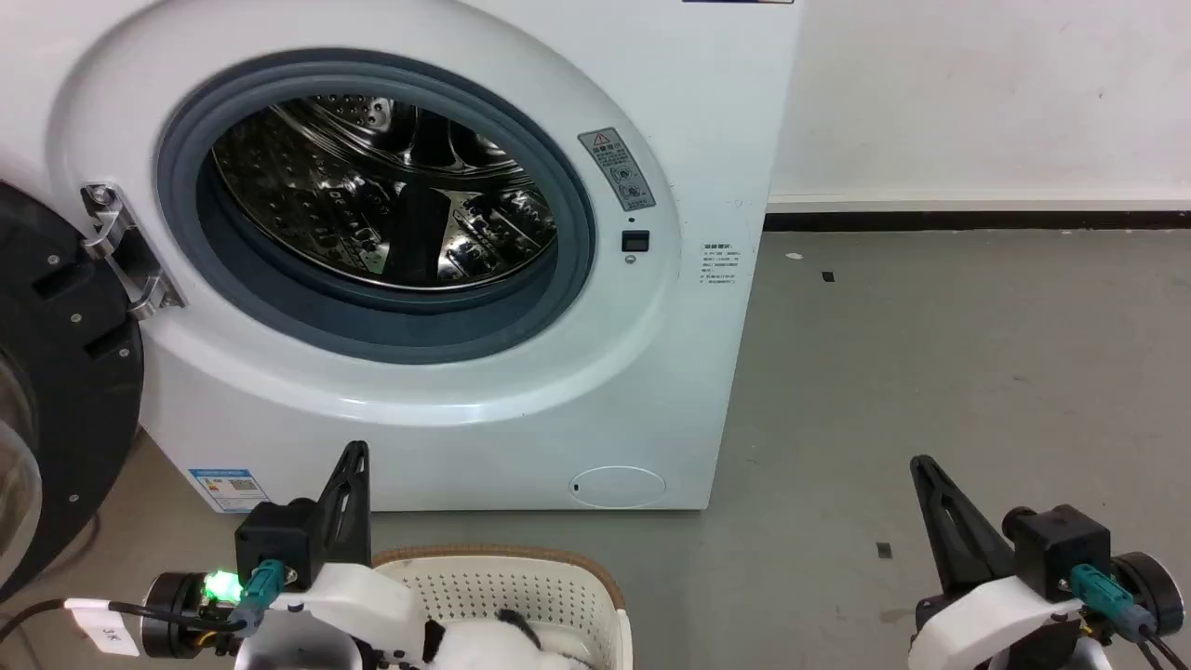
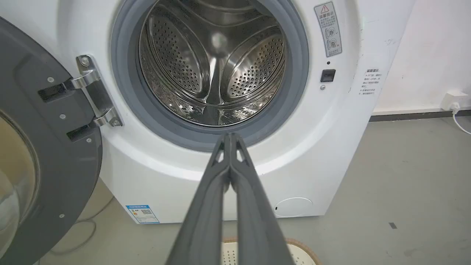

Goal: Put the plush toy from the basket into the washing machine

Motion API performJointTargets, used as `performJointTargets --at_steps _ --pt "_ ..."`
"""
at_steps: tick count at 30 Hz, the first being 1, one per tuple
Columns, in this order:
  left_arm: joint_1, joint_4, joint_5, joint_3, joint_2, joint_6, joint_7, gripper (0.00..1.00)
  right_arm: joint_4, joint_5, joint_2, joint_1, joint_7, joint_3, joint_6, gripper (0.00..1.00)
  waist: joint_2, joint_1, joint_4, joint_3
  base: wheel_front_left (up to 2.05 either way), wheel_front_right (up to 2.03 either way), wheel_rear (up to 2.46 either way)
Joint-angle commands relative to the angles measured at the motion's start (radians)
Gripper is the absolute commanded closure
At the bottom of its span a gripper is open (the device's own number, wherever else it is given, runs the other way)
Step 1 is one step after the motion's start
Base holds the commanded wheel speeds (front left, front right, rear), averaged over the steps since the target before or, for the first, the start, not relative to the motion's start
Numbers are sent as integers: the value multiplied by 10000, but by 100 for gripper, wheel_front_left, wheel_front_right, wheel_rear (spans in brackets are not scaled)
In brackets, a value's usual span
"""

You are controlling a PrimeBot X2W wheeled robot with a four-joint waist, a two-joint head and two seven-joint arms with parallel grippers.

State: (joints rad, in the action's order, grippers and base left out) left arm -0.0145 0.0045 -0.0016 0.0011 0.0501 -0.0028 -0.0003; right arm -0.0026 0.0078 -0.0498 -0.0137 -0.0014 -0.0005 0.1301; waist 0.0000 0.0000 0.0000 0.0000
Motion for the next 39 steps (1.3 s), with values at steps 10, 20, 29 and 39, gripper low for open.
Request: performJointTargets --at_steps 10,20,29,39 --pt "145 -45 16 -11 1 28 3 100 26 -78 -4 137 14 5 6 100 0 0 0 0 0 0 0" --pt "-2 4 -3 3 0 -1 -1 0 -2 7 0 -4 -3 -5 0 0 0 0 0 0 0 0 0" --pt "-96 127 -84 -109 0 145 -189 0 -119 281 0 -7 -190 -161 0 0 0 0 2 62 0 0 0" --pt "-692 1078 -224 -284 17 -24 -385 0 -279 574 -1 144 -398 -307 1 0 0 0 -57 484 0 0 0"
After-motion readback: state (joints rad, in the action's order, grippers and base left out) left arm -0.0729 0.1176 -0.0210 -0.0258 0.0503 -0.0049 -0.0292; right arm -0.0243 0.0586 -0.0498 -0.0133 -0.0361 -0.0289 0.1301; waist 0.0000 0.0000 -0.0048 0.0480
